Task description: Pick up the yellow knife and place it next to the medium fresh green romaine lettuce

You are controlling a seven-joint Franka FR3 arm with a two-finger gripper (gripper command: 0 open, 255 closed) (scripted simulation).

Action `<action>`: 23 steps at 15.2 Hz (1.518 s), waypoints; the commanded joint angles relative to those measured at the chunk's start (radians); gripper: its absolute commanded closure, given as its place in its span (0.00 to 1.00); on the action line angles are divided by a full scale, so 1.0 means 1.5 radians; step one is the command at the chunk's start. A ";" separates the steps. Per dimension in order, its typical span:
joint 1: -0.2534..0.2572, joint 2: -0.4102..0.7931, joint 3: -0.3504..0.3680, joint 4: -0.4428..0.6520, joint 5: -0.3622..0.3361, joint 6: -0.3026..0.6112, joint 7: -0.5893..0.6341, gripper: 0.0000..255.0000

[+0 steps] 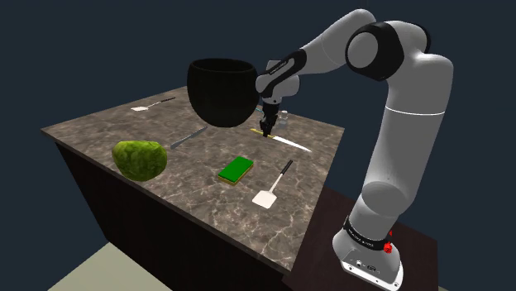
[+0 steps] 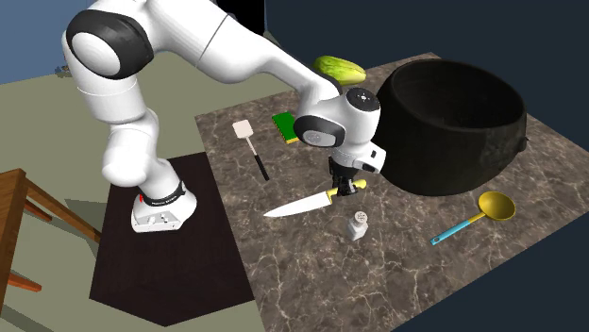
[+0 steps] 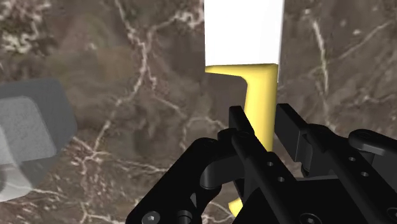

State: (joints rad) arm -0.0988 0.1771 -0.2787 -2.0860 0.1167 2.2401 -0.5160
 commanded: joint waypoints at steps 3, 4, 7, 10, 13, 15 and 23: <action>0.001 -0.010 -0.001 0.006 -0.005 -0.016 0.004 1.00; 0.001 -0.015 -0.001 0.010 -0.007 -0.024 0.005 1.00; 0.002 -0.028 -0.003 0.022 -0.013 -0.048 0.010 1.00; 0.003 -0.041 -0.003 0.035 -0.019 -0.073 0.015 1.00; 0.003 -0.052 -0.004 0.049 -0.023 -0.098 0.019 1.00; 0.004 -0.059 -0.004 0.059 -0.026 -0.115 0.021 1.00; 0.005 -0.081 -0.005 0.106 -0.036 -0.182 0.030 1.00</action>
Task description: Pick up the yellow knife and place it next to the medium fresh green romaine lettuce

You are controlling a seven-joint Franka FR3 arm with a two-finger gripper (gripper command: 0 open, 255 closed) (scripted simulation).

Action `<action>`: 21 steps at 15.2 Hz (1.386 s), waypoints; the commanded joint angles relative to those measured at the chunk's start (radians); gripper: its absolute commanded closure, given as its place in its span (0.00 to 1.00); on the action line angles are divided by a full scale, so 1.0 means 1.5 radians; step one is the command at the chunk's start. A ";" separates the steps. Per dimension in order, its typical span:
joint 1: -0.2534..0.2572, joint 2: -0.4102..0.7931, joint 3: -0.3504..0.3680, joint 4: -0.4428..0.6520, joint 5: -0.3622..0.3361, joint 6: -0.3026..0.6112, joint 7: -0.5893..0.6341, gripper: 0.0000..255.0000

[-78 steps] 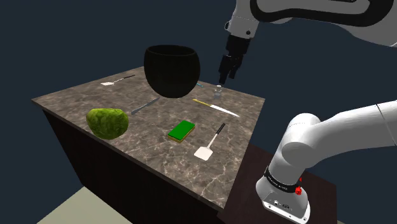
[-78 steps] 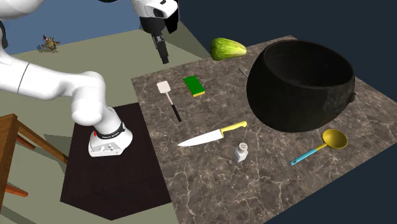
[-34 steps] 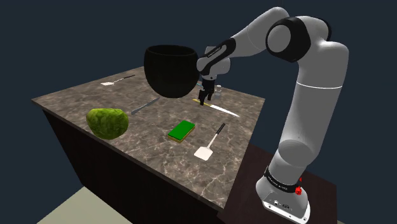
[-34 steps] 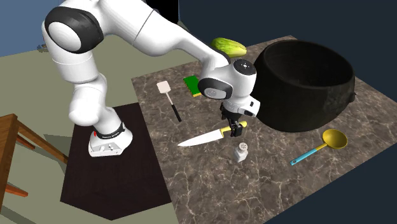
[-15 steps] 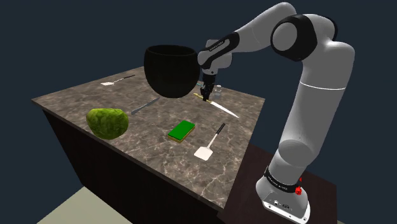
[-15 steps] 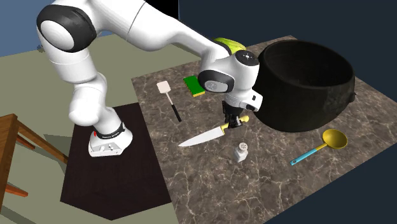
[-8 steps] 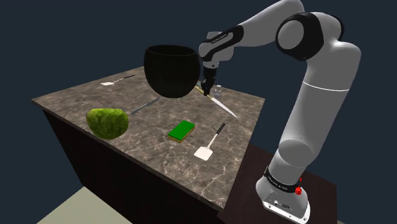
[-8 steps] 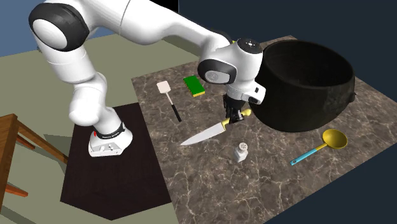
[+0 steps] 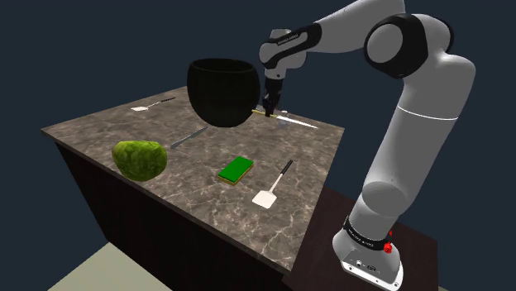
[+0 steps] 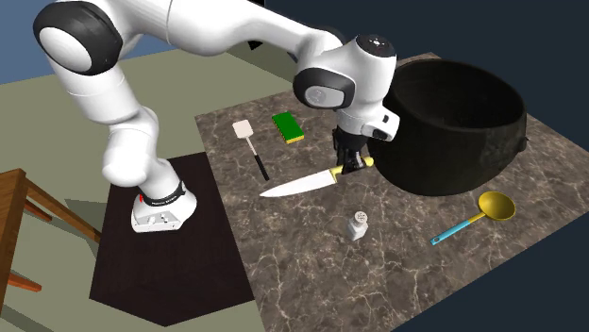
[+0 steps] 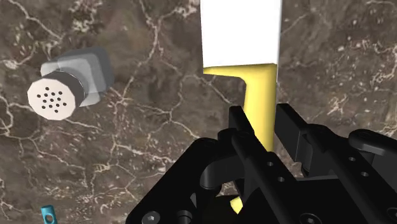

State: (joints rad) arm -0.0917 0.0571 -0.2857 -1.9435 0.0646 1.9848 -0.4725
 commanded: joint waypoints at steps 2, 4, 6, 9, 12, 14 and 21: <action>0.000 -0.005 0.000 0.024 -0.003 -0.029 0.003 1.00; 0.000 -0.009 0.000 0.038 -0.004 -0.046 0.004 1.00; 0.000 -0.012 0.000 0.052 -0.005 -0.064 0.005 1.00; 0.000 -0.016 0.000 0.075 -0.007 -0.090 0.007 1.00; 0.000 -0.018 0.000 0.099 -0.008 -0.116 0.009 1.00; 0.000 -0.018 0.000 0.116 -0.008 -0.134 0.010 1.00; 0.032 -0.014 0.029 0.144 -0.008 -0.155 0.072 1.00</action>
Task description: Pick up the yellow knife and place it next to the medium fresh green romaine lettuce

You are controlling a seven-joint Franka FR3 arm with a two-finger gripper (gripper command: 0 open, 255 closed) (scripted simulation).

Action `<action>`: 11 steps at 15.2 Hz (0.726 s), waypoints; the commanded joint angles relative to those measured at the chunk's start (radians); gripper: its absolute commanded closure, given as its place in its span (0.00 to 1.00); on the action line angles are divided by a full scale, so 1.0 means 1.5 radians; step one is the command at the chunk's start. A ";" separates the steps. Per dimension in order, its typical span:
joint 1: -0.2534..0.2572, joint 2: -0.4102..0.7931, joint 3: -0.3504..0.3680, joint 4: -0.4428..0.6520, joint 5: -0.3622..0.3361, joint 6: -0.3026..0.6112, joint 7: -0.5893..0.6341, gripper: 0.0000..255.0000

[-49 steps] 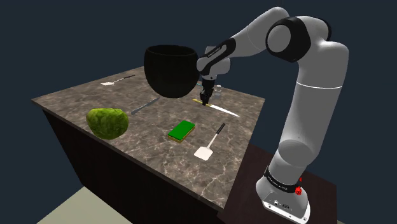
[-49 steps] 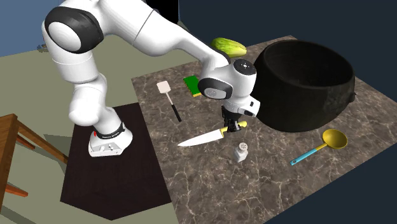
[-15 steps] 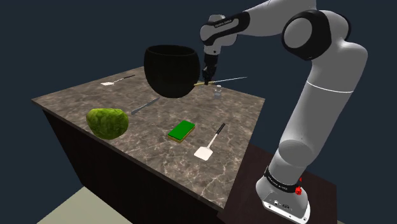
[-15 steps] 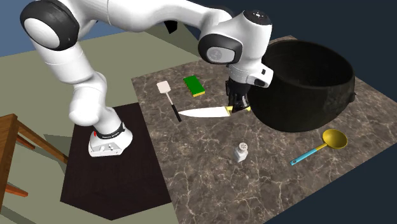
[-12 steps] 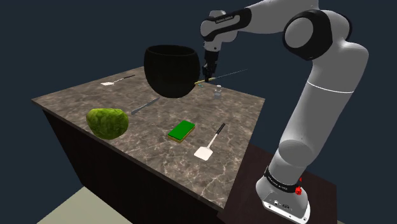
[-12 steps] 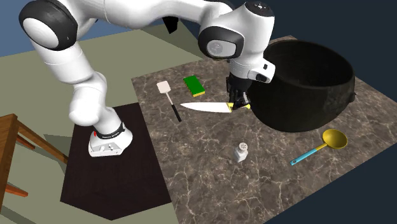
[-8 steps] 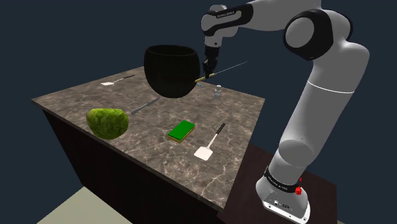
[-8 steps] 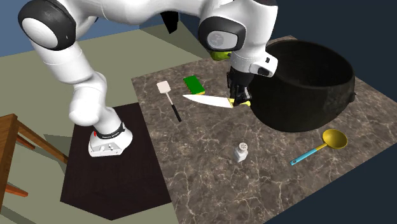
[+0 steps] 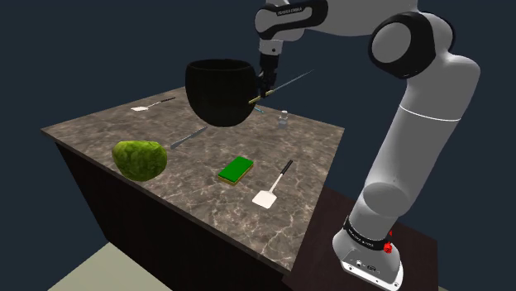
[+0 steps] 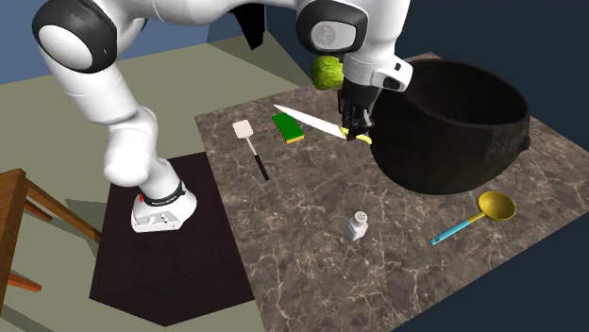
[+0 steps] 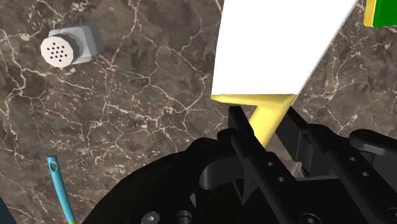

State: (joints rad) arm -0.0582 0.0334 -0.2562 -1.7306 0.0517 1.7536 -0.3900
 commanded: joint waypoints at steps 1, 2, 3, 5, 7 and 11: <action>0.018 0.004 0.017 0.005 0.002 -0.001 0.032 1.00; 0.025 0.007 0.024 0.009 0.002 -0.001 0.047 1.00; 0.033 0.011 0.031 0.014 0.003 -0.001 0.061 1.00; 0.049 0.021 0.044 0.026 0.004 -0.002 0.090 1.00; 0.064 0.033 0.058 0.042 0.005 -0.004 0.119 1.00; 0.094 0.066 0.083 0.083 0.008 -0.011 0.175 1.00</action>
State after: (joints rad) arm 0.0708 0.1158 -0.1412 -1.6286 0.0617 1.7433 -0.1503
